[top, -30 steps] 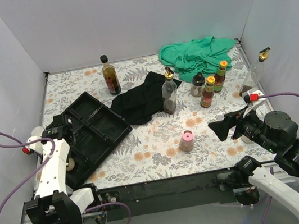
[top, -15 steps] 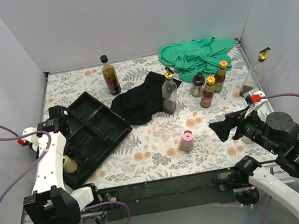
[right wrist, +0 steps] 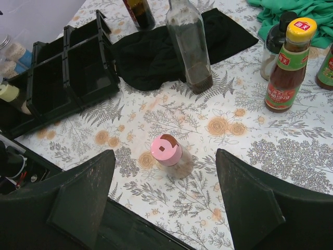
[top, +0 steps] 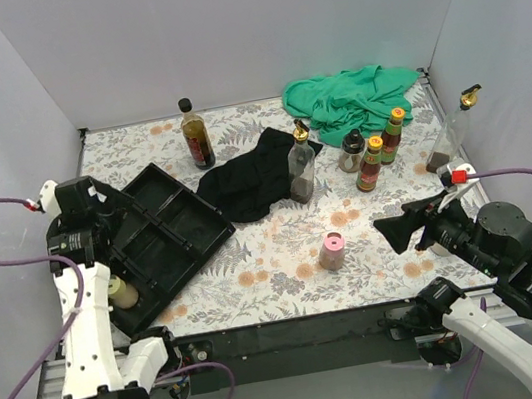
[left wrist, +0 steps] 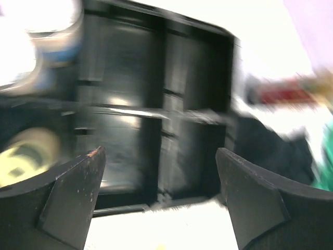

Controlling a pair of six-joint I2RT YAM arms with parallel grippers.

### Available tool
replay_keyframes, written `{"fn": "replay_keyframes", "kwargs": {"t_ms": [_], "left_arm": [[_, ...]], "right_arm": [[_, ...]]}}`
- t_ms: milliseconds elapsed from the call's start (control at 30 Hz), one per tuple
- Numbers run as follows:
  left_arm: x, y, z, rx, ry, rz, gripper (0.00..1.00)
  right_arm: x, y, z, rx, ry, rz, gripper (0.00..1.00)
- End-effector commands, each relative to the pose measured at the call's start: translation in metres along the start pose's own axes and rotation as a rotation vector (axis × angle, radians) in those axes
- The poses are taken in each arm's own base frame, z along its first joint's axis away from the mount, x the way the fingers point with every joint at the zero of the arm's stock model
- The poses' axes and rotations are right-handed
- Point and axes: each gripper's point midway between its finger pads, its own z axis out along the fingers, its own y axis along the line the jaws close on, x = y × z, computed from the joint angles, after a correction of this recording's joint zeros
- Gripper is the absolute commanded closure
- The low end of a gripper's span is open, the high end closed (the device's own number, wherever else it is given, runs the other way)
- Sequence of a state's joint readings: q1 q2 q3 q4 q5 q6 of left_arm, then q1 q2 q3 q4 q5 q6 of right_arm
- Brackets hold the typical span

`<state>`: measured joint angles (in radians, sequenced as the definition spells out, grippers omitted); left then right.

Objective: Organize the condiment bottles
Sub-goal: Place the bottle in the storage box, then pick up the bottle from the center of the board.

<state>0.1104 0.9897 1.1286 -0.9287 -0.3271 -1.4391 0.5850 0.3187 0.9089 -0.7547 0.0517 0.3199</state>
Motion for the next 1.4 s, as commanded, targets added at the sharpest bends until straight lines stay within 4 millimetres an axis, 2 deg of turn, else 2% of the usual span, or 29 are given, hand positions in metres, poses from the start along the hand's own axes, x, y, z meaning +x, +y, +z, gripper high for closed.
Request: {"fn": "replay_keyframes", "kwargs": {"t_ms": [0, 133, 233, 300, 367, 400, 433, 500, 533, 600, 633, 700, 733, 767, 833, 900, 933, 1033, 1200, 1367], "left_arm": [[0.015, -0.064, -0.031, 0.444, 0.073, 0.186, 0.16], [0.053, -0.097, -0.053, 0.651, 0.205, 0.29, 0.19], [0.09, -0.118, -0.079, 0.775, 0.292, 0.397, 0.21], [0.104, -0.125, -0.088, 0.807, 0.309, 0.431, 0.22], [0.127, -0.133, -0.106, 0.858, 0.35, 0.489, 0.22], [0.132, -0.134, -0.106, 0.84, 0.341, 0.508, 0.22], [0.151, -0.138, -0.121, 0.873, 0.373, 0.562, 0.22], [0.171, -0.139, -0.119, 0.812, 0.383, 0.625, 0.22], [0.191, -0.141, -0.134, 0.836, 0.405, 0.674, 0.22], [0.214, -0.148, -0.143, 0.845, 0.418, 0.721, 0.22], [0.23, -0.15, -0.157, 0.879, 0.428, 0.758, 0.22], [0.253, -0.162, -0.171, 0.926, 0.437, 0.791, 0.23], [0.269, -0.162, -0.185, 0.958, 0.443, 0.831, 0.23], [0.278, -0.165, -0.19, 0.97, 0.445, 0.854, 0.23], [0.307, -0.17, -0.195, 0.966, 0.453, 0.918, 0.22], [0.325, -0.173, -0.192, 0.948, 0.442, 0.965, 0.21], [0.344, -0.173, -0.191, 0.94, 0.456, 1.006, 0.21], [0.367, -0.181, -0.191, 0.947, 0.464, 1.036, 0.21], [0.392, -0.195, -0.185, 0.96, 0.465, 1.059, 0.22], [0.416, -0.198, -0.176, 0.942, 0.49, 1.092, 0.24]], "right_arm": [[-0.01, 0.005, -0.004, -0.02, -0.044, 0.013, 0.14], [-0.007, 0.004, -0.001, -0.019, -0.035, 0.013, 0.14], [-0.008, 0.004, 0.0, -0.017, -0.035, 0.014, 0.14], [-0.008, 0.004, 0.0, -0.017, -0.034, 0.014, 0.14], [-0.007, 0.004, 0.001, -0.016, -0.031, 0.016, 0.14], [-0.006, 0.003, 0.002, -0.013, -0.028, 0.016, 0.14], [-0.006, 0.004, 0.002, -0.015, -0.029, 0.014, 0.14], [-0.006, 0.004, 0.002, -0.015, -0.029, 0.016, 0.14], [-0.006, 0.004, 0.002, -0.015, -0.029, 0.016, 0.14], [-0.007, 0.004, 0.001, -0.015, -0.029, 0.014, 0.14], [-0.007, 0.003, 0.001, -0.012, -0.034, 0.016, 0.14], [-0.008, 0.003, 0.0, -0.009, -0.038, 0.015, 0.14], [-0.009, 0.003, -0.001, -0.01, -0.041, 0.016, 0.14], [-0.009, 0.002, -0.001, -0.006, -0.044, 0.015, 0.14], [-0.01, 0.002, -0.003, -0.003, -0.05, 0.016, 0.14], [-0.01, 0.001, -0.003, -0.001, -0.05, 0.018, 0.14], [-0.01, 0.001, -0.003, 0.0, -0.051, 0.018, 0.14], [-0.01, 0.001, -0.005, -0.001, -0.054, 0.021, 0.14], [-0.009, -0.001, -0.007, 0.008, -0.06, 0.021, 0.14], [-0.007, -0.002, -0.008, 0.009, -0.057, 0.026, 0.14]]}}
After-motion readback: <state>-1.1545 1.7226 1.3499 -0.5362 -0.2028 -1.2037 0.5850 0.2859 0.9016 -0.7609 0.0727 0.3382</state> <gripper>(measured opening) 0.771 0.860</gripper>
